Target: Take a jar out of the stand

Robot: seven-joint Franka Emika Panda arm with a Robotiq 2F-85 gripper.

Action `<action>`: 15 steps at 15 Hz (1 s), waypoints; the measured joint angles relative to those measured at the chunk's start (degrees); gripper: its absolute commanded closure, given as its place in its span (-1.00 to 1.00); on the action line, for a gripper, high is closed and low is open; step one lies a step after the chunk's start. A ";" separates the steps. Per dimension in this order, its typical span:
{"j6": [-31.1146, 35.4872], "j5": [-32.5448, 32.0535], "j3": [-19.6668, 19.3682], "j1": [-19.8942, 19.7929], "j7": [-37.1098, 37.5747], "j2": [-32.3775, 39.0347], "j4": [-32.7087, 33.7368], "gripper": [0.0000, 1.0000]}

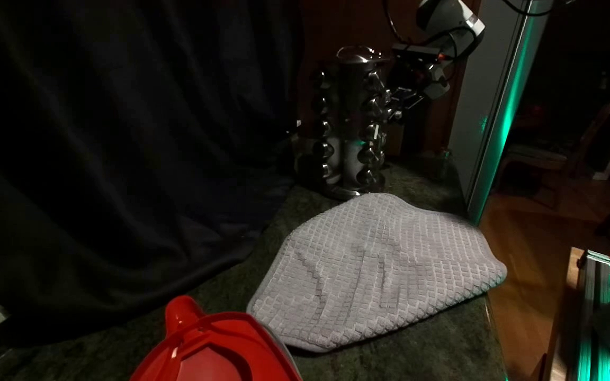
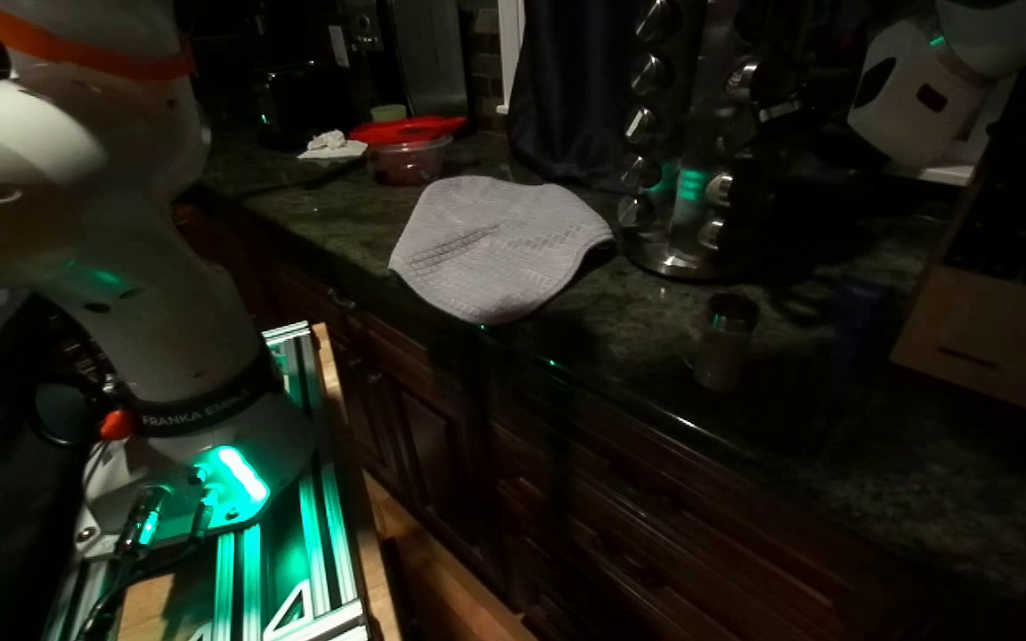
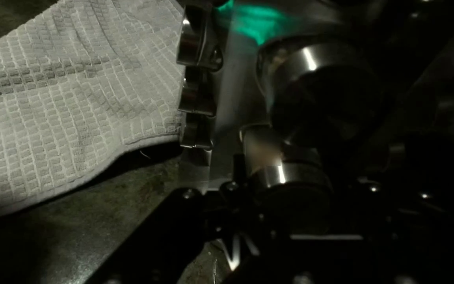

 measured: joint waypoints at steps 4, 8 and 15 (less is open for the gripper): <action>1.56 -0.02 -0.03 -0.06 -0.77 -0.12 0.08 0.50; 2.45 0.00 -0.21 -0.31 -0.78 -0.25 0.08 0.50; 2.59 2.20 -0.46 -0.89 1.56 -0.71 -1.39 0.50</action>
